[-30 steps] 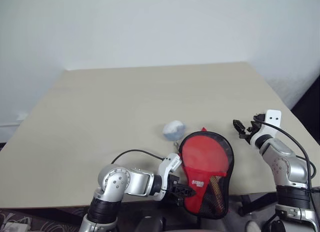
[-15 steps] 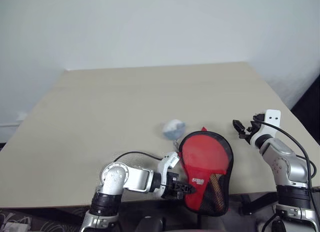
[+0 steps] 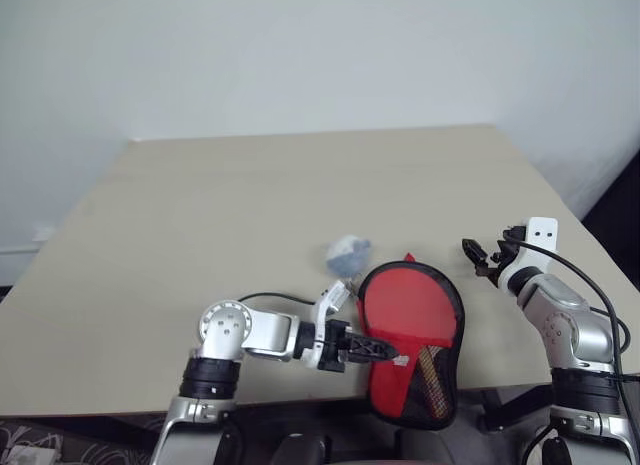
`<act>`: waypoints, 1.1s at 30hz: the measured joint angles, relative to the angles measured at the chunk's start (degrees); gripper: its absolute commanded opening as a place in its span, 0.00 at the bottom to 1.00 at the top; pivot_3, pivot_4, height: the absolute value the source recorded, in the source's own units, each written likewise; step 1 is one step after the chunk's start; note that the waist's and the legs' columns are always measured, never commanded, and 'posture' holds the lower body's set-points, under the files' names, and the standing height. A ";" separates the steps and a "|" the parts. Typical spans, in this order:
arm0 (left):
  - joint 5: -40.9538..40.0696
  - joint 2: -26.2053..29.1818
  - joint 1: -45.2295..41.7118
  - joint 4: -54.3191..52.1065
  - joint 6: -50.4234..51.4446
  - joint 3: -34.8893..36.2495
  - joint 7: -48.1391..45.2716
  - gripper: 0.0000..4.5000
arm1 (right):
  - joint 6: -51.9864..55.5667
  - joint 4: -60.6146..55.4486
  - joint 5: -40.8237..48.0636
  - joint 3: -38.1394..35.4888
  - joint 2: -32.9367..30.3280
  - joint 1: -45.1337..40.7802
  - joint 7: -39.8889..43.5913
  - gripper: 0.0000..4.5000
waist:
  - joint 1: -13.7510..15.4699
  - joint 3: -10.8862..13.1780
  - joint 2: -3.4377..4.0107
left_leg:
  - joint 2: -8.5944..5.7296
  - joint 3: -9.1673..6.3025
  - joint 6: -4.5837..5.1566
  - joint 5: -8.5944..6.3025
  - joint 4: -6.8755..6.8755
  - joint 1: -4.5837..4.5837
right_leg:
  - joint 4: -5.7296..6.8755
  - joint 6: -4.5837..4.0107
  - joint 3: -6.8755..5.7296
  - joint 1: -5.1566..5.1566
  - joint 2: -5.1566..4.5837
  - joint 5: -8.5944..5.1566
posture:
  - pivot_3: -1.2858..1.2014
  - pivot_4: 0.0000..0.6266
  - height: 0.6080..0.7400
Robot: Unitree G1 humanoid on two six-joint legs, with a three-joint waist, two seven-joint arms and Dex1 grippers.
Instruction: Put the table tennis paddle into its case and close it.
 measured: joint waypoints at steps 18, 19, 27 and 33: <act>41.32 -2.32 2.65 -2.17 -57.46 -28.44 -29.93 0.76 | -4.03 1.76 0.91 2.07 0.50 -5.78 6.21 0.93 | 0.35 0.07 -0.07 | 0.08 0.90 0.19 -0.13 -0.07 0.08 | -0.11 0.02 0.78 -0.16 -0.02 0.06 | 0.52 0.00 1.00; 41.73 -2.75 2.89 -1.78 -58.39 -28.45 -30.64 0.76 | -4.03 2.42 0.91 1.99 0.46 -6.21 6.35 0.93 | 0.36 0.08 -0.08 | 0.08 0.89 0.20 -0.14 -0.03 0.08 | -0.10 0.03 0.78 -0.15 -0.02 0.06 | 0.52 0.00 1.00; 47.16 -3.45 2.94 2.45 -65.65 -28.38 -34.71 0.76 | -4.14 8.10 0.98 3.77 2.29 -13.62 8.94 0.93 | 0.24 0.06 -0.07 | 0.08 0.95 0.27 -0.18 -0.02 0.28 | -0.10 0.09 0.87 -0.02 0.00 0.08 | 0.52 0.00 1.00; 49.41 -3.83 2.90 3.02 -67.11 -28.39 -36.18 0.76 | -3.72 11.70 0.03 10.77 6.41 -18.58 12.39 0.93 | 0.27 0.04 -0.08 | 0.08 0.92 0.28 -0.18 -0.01 0.32 | -0.08 0.10 0.86 0.04 0.00 0.09 | 0.52 0.00 1.00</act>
